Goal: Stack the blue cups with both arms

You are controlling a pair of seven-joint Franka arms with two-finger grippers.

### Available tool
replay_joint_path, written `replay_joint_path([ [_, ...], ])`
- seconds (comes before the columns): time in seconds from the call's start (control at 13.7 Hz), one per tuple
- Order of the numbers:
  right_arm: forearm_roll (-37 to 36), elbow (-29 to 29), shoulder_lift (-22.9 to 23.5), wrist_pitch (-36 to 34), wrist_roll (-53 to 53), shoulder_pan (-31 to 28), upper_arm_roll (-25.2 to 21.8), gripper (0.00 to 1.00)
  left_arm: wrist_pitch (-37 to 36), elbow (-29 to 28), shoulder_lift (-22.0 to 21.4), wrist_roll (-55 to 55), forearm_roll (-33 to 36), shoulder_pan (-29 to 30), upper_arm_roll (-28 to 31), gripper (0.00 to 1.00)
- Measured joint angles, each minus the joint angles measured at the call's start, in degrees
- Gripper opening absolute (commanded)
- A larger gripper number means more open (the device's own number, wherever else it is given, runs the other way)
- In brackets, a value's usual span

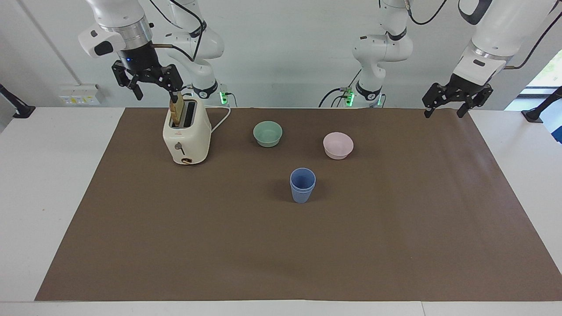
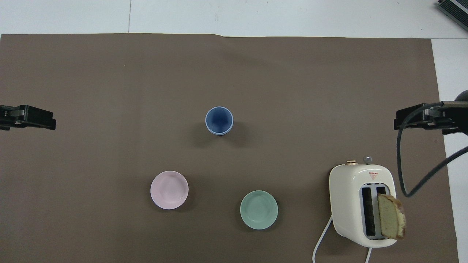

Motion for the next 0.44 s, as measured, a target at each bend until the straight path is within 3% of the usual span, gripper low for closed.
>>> replay_joint_path([
  [0.44, 0.0, -1.2, -0.5, -0.4, -0.1, 0.0, 0.0, 1.00, 0.0, 0.0, 0.0, 0.0, 0.0, 0.0, 0.0, 1.00],
])
